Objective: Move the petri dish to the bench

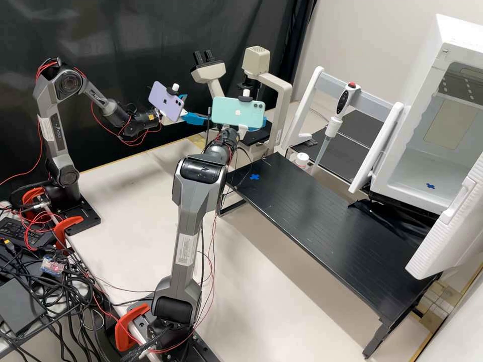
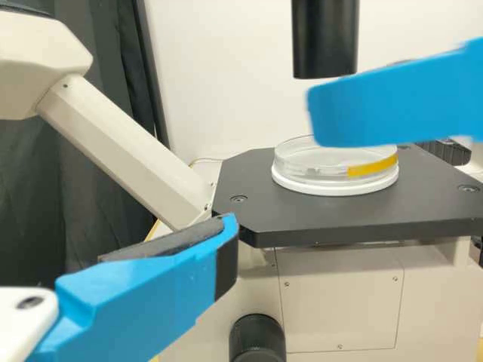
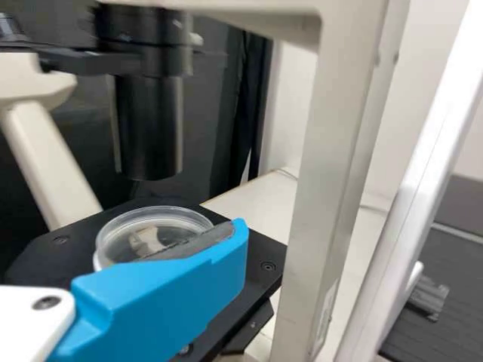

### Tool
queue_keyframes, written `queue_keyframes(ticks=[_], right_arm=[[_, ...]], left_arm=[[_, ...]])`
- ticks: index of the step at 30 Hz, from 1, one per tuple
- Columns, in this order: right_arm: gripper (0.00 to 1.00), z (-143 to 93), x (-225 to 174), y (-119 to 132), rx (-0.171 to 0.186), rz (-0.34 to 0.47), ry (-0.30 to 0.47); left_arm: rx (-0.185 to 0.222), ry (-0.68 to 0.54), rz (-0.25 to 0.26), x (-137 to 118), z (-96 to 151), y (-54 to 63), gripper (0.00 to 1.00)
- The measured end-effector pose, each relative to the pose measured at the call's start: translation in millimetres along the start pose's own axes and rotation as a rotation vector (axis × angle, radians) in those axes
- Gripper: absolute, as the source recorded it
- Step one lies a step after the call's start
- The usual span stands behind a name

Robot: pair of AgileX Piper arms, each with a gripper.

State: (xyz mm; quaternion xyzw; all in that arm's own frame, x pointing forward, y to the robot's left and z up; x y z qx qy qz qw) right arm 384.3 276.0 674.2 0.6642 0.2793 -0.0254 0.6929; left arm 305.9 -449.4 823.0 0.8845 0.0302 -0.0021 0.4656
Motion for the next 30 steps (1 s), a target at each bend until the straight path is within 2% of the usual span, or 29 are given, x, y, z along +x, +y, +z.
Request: queue_keyframes(ticks=[1, 3, 9, 12, 15, 18, 19, 25, 26, 30], right_arm=[[1.00, 1.1, 7.2, -0.9, 0.024, -0.002, -0.013], [1.00, 3.6, 18.3, -3.2, 0.039, -0.007, -0.035], [1.00, 13.5, 44.2, -10.8, 0.067, -0.012, -0.105], [1.00, 20.2, 53.3, -15.6, 0.053, -0.008, -0.135], [1.00, 25.4, 58.9, -19.7, 0.010, -0.011, -0.156], [1.00, 30.3, 60.5, -24.0, 0.004, -0.019, -0.173], [0.00, 31.7, 60.9, -25.4, 0.005, -0.022, -0.178], [0.00, 33.6, 61.2, -31.9, 0.005, -0.023, -0.187], [1.00, 33.3, 61.0, -32.6, 0.003, -0.019, -0.188], [1.00, 33.1, 59.0, -37.7, -0.024, 0.000, -0.211]], left_arm=[[0.000, 0.000, 0.000, 0.0, 0.0, 0.0, 1.00], [0.000, 0.000, 0.000, 0.0, 0.0, 0.0, 1.00], [0.000, 0.000, 0.000, 0.0, 0.0, 0.0, 1.00], [0.000, 0.000, 0.000, 0.0, 0.0, 0.0, 1.00], [0.000, 0.000, 0.000, 0.0, 0.0, 0.0, 1.00], [0.000, 0.000, 0.000, 0.0, 0.0, 0.0, 1.00], [0.000, 0.000, 0.000, 0.0, 0.0, 0.0, 1.00], [0.000, 0.000, 0.000, 0.0, 0.0, 0.0, 1.00], [0.000, 0.000, 0.000, 0.0, 0.0, 0.0, 1.00], [0.000, 0.000, 0.000, 0.0, 0.0, 0.0, 1.00]])
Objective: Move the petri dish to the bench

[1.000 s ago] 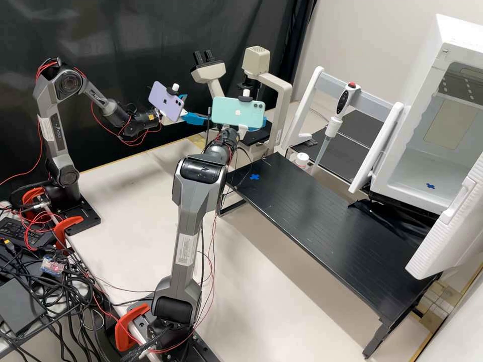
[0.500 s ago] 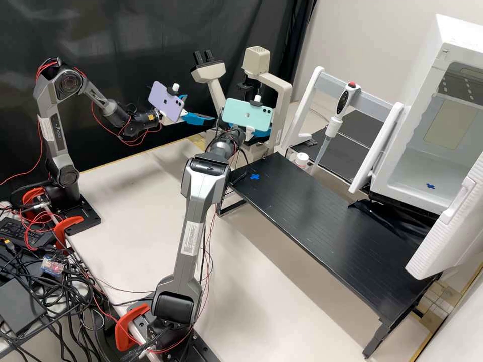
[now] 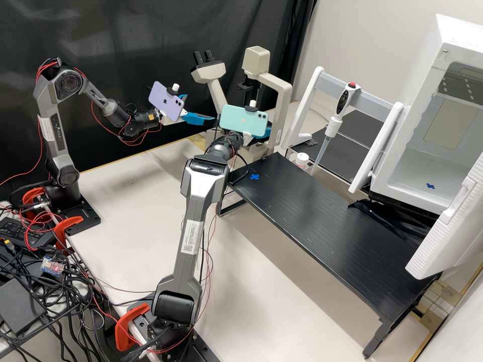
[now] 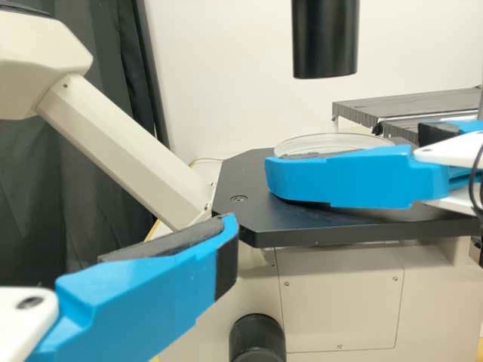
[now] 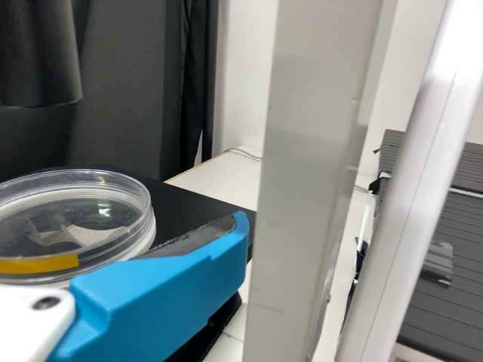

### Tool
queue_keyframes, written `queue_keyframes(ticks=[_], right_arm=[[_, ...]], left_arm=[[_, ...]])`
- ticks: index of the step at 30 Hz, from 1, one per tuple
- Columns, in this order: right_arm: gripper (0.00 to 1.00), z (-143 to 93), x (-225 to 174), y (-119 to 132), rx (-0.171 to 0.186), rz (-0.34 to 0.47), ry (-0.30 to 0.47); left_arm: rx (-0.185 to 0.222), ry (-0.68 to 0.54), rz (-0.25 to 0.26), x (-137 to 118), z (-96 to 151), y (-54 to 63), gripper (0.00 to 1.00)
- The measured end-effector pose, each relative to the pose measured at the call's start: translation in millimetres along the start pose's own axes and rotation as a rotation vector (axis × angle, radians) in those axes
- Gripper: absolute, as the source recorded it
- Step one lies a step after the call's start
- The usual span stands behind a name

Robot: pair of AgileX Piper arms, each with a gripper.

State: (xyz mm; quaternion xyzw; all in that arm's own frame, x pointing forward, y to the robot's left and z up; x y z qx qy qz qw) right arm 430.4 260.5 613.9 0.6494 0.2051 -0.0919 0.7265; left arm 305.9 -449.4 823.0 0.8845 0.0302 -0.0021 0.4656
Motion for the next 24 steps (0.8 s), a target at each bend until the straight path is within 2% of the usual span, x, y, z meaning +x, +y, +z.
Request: queue_keyframes(ticks=[5, 6, 11, 15, 24], right_arm=[[1.00, 0.7, -7.9, 0.2, -0.052, 0.068, -0.021], [1.00, 1.0, -11.4, 2.3, -0.073, 0.086, -0.020], [1.00, -10.4, -25.0, 11.4, -0.129, 0.132, 0.028], [1.00, -16.4, -28.8, 11.4, -0.147, 0.137, 0.054], [1.00, -22.6, -24.2, 10.4, -0.117, 0.094, 0.075]], left_arm=[[0.000, 0.000, 0.000, 0.0, 0.0, 0.0, 1.00], [0.000, 0.000, 0.000, 0.0, 0.0, 0.0, 1.00], [0.000, 0.000, 0.000, 0.0, 0.0, 0.0, 1.00], [0.000, 0.000, 0.000, 0.0, 0.0, 0.0, 1.00], [0.000, 0.000, 0.000, 0.0, 0.0, 0.0, 1.00]])
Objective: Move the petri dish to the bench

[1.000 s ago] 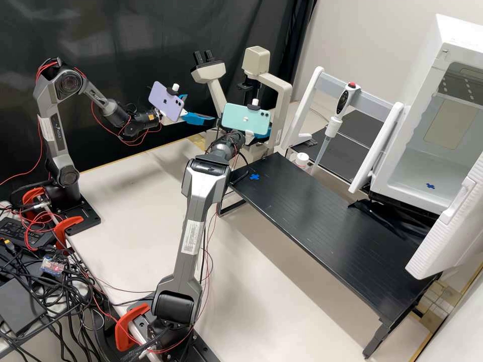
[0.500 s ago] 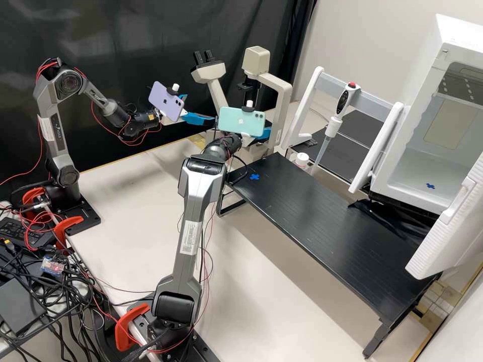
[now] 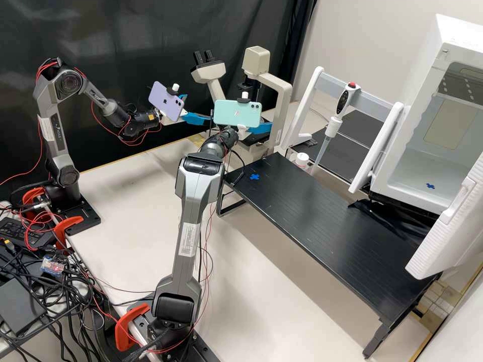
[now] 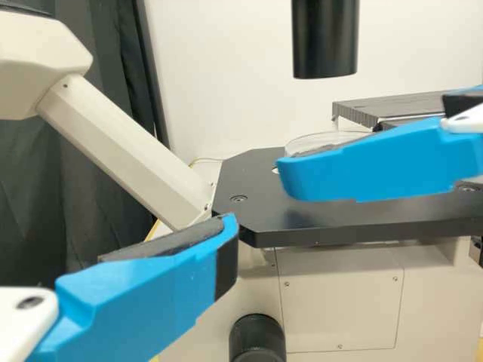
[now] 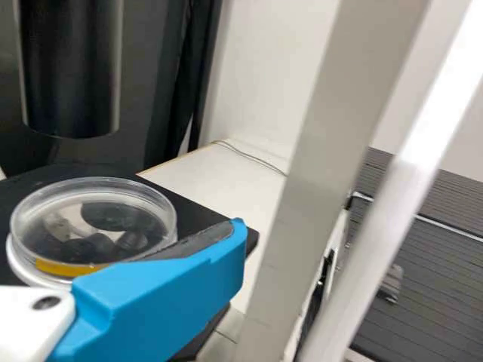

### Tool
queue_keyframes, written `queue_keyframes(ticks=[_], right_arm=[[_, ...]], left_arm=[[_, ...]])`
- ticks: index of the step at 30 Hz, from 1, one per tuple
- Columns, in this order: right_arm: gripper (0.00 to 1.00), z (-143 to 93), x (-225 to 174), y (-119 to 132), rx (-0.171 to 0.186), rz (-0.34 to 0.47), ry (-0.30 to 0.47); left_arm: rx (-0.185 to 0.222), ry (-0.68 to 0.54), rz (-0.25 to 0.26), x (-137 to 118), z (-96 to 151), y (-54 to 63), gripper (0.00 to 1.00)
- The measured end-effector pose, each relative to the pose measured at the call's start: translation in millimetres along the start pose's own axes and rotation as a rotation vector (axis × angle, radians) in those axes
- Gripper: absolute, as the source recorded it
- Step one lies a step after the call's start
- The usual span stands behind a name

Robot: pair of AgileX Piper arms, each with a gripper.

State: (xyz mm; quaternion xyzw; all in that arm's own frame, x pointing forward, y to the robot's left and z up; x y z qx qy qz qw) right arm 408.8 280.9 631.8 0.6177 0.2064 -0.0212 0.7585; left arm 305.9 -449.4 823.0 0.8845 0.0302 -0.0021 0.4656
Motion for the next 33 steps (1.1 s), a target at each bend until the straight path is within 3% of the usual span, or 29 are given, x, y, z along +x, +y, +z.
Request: queue_keyframes(ticks=[2, 11, 17, 18, 33], right_arm=[[1.00, 0.3, 5.0, -4.8, 0.011, -0.015, 0.003], [1.00, 8.1, 19.6, -8.6, 0.124, -0.063, -0.011], [1.00, 16.1, 25.0, -12.5, 0.140, -0.073, -0.030], [0.00, 17.4, 25.6, -13.9, 0.143, -0.084, -0.033], [0.00, 27.1, 29.3, -18.6, 0.151, -0.098, -0.054]], left_arm=[[0.000, 0.000, 0.000, 0.0, 0.0, 0.0, 1.00], [0.000, 0.000, 0.000, 0.0, 0.0, 0.0, 1.00], [0.000, 0.000, 0.000, 0.0, 0.0, 0.0, 1.00], [0.000, 0.000, 0.000, 0.0, 0.0, 0.0, 1.00], [0.000, 0.000, 0.000, 0.0, 0.0, 0.0, 1.00]])
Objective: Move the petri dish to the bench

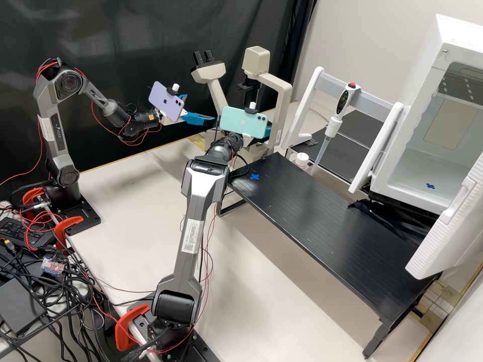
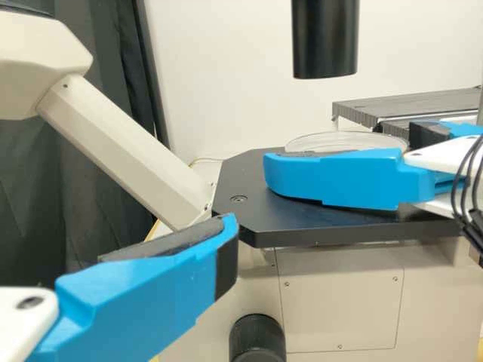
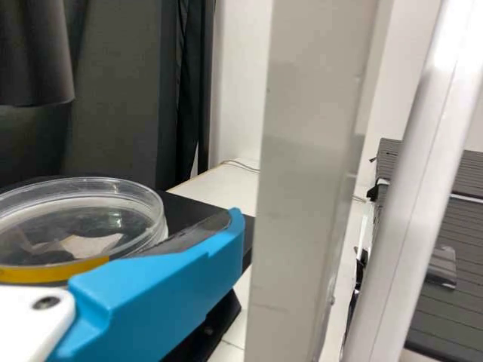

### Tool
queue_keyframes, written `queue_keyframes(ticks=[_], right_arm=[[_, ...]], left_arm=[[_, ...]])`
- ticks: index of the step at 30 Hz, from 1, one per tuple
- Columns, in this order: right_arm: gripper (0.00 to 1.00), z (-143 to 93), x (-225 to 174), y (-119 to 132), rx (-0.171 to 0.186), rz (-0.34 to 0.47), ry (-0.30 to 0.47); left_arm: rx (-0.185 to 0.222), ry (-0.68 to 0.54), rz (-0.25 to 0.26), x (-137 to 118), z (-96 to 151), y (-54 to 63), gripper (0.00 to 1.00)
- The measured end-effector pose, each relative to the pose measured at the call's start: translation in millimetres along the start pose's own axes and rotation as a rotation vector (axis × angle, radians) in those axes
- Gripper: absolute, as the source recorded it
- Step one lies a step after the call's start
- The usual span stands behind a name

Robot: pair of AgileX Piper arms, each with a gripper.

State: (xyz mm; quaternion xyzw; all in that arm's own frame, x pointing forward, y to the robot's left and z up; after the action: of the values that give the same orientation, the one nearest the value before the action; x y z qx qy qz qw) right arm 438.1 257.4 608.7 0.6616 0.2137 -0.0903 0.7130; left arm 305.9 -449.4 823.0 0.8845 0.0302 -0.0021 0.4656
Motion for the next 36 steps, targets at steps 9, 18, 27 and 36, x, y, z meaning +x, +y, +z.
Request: queue_keyframes(ticks=[9, 18, 27, 36], right_arm=[[0.00, 1.0, 0.4, 1.8, 0.001, 0.004, -0.010], [0.00, 4.8, 2.0, 7.8, 0.003, 0.017, -0.026], [0.00, 9.2, 3.0, 11.8, -0.003, 0.024, -0.038], [0.00, 14.3, -0.8, 14.4, -0.005, 0.021, -0.036]], left_arm=[[0.000, 0.000, 0.000, 0.0, 0.0, 0.0, 1.00], [0.000, 0.000, 0.000, 0.0, 0.0, 0.0, 1.00], [0.000, 0.000, 0.000, 0.0, 0.0, 0.0, 1.00], [0.000, 0.000, 0.000, 0.0, 0.0, 0.0, 1.00]])
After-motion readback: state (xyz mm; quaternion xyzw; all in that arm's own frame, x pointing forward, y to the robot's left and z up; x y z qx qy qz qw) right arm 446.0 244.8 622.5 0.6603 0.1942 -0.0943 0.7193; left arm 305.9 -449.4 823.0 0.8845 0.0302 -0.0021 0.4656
